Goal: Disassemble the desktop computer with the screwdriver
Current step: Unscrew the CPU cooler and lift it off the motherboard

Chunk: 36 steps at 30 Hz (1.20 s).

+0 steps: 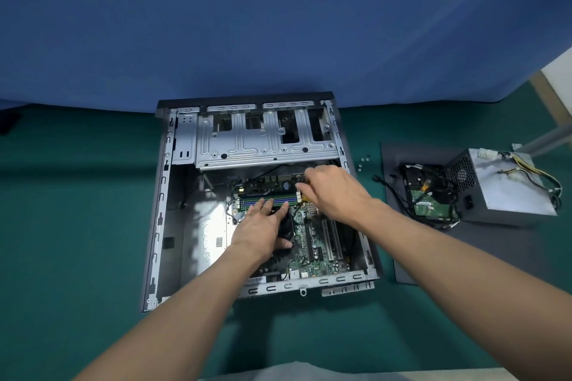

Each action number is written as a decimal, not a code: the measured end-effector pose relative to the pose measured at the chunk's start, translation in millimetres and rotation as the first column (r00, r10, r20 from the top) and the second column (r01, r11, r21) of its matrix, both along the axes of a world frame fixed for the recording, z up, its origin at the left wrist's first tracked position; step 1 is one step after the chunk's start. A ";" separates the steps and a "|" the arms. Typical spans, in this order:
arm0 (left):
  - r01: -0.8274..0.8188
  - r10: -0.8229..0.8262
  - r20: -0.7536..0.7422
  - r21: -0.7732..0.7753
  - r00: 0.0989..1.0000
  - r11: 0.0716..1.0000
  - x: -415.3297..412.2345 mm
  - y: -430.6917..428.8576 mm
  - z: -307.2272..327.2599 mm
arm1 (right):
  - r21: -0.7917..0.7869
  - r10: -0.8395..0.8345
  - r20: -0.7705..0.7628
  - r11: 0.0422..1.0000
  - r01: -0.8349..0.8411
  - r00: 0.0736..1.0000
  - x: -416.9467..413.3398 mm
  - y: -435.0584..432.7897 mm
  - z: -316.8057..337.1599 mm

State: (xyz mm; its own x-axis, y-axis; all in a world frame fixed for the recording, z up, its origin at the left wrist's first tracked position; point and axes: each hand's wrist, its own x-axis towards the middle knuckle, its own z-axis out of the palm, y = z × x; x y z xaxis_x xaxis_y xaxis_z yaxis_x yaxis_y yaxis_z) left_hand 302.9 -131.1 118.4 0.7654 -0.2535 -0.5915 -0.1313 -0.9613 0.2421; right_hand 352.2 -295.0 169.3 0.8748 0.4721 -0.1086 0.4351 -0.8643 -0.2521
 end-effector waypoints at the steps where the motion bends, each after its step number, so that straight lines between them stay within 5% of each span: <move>1: 0.000 0.000 -0.003 -0.001 1.000 1.000 0.0 -0.1 -0.6 | -0.064 -0.061 -0.020 0.996 0.060 0.998 1.7 1.5 1.2; 6: 0.003 -0.003 0.003 0.014 1.000 1.000 0.5 0.1 -3.6 | -0.177 -0.231 -0.168 0.963 0.201 0.958 4.5 12.1 7.4; 9: 0.005 -0.005 0.008 0.013 1.000 1.000 0.0 0.6 -4.1 | -0.213 -0.206 -0.309 0.966 0.144 0.929 8.3 15.1 16.2; 19: 0.024 -0.024 0.018 0.021 1.000 0.999 -1.4 0.6 -1.8 | -0.239 -0.110 -0.282 0.970 0.042 0.953 5.9 24.3 29.2; 27: 0.029 -0.029 0.008 0.026 1.000 0.999 -0.1 1.4 -0.6 | -0.409 -0.152 -0.551 0.907 -0.106 0.821 20.5 43.5 43.2; 33: 0.036 -0.036 0.007 0.027 0.999 0.999 -0.8 1.5 0.8 | -0.432 0.006 -0.383 0.883 -0.185 0.924 12.2 40.2 33.7; 36: 0.028 -0.028 -0.004 0.016 1.000 0.999 -0.5 1.4 0.7 | -0.460 0.225 -0.287 0.820 -0.340 0.931 11.7 36.1 32.7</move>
